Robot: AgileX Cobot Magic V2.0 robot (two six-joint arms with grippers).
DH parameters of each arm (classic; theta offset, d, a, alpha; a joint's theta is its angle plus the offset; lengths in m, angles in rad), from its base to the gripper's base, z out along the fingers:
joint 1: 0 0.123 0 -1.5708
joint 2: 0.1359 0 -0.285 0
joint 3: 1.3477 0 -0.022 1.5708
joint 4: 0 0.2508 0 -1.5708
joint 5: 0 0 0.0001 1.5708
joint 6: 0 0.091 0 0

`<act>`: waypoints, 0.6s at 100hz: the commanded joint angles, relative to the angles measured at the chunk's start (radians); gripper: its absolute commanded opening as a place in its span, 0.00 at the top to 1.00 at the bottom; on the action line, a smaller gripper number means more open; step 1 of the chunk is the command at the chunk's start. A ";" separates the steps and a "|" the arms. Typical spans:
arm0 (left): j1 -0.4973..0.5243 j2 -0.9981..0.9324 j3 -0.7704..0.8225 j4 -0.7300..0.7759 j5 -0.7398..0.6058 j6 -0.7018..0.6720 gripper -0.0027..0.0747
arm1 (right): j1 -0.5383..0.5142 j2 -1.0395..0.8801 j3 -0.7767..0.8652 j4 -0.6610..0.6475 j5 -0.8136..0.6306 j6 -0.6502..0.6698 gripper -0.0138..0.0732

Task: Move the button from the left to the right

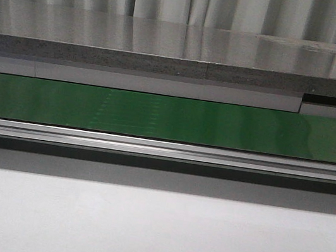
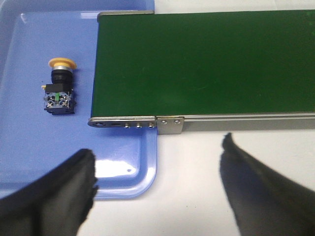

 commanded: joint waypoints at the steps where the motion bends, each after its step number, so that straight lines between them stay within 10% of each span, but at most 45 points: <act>1: -0.007 -0.005 -0.035 0.002 -0.052 -0.007 0.06 | -0.003 -0.016 -0.015 0.000 -0.084 -0.003 0.92; 60: 0.233 0.199 -0.211 0.078 -0.057 0.016 0.12 | -0.003 -0.016 -0.015 0.000 -0.084 -0.003 0.92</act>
